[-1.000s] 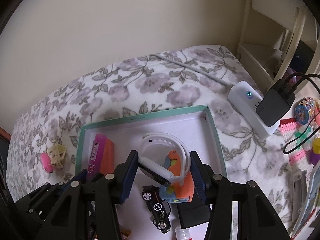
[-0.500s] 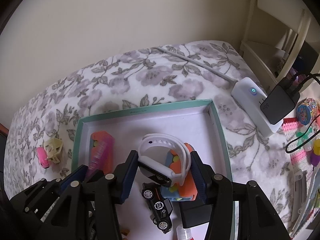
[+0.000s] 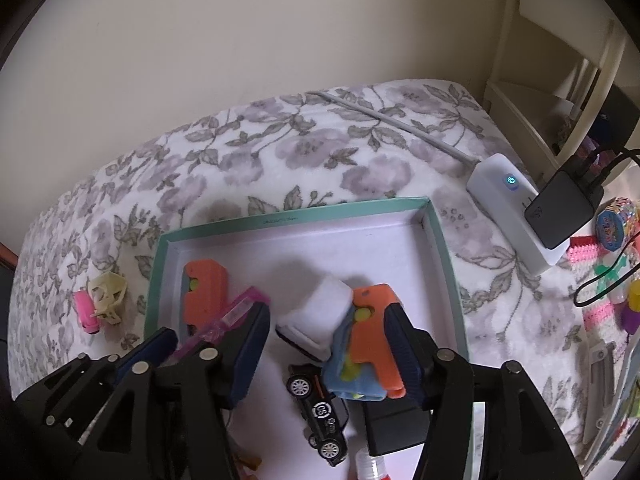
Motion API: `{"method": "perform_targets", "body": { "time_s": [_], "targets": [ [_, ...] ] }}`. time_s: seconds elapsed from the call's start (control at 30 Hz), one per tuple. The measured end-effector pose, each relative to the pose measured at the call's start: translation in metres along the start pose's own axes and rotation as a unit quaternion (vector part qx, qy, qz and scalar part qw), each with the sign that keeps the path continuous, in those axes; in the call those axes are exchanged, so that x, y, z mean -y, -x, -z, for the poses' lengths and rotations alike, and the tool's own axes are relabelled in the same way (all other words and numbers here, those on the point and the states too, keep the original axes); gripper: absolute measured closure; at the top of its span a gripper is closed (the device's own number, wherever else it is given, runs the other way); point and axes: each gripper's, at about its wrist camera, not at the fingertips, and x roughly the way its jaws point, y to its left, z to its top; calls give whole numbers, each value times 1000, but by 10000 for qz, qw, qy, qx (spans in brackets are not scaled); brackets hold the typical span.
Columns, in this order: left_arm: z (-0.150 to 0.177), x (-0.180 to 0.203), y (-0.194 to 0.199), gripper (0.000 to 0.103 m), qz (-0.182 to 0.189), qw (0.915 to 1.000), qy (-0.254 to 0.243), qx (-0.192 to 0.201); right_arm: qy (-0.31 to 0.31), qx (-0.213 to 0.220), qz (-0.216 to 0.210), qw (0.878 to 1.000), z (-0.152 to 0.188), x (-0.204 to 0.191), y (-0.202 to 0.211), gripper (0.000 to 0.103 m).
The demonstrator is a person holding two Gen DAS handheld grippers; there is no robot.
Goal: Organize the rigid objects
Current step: 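Release the lip balm with the left tool while the right tool releases the white band in the tray, then move both open tools back toward the pink watch band and cream hair clip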
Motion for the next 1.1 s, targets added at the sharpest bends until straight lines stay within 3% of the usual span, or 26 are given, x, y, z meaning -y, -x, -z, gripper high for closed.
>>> {"method": "perform_targets", "body": {
  "time_s": [0.23,0.4,0.6,1.0,1.1],
  "targets": [
    [-2,-3,6,75,29,10000,33,38,13,149,41,9999,-3,-1,11,39],
    [-6,-6,16,66,43,9999,86,140,5,357,33,9994,-7,-2,26,39],
    [-10,-15,22,66,-42,9996,208,178,-26,499,24,9987,-10,-2,37,39],
    [-12,-57,24,60,-418,9949,902,145,-9,380,59,9993,-8,-4,27,39],
    [-12,-67,26,58,-527,9928,1062,167,7,389,48,9992,-8,-6,25,32]
  ]
}}
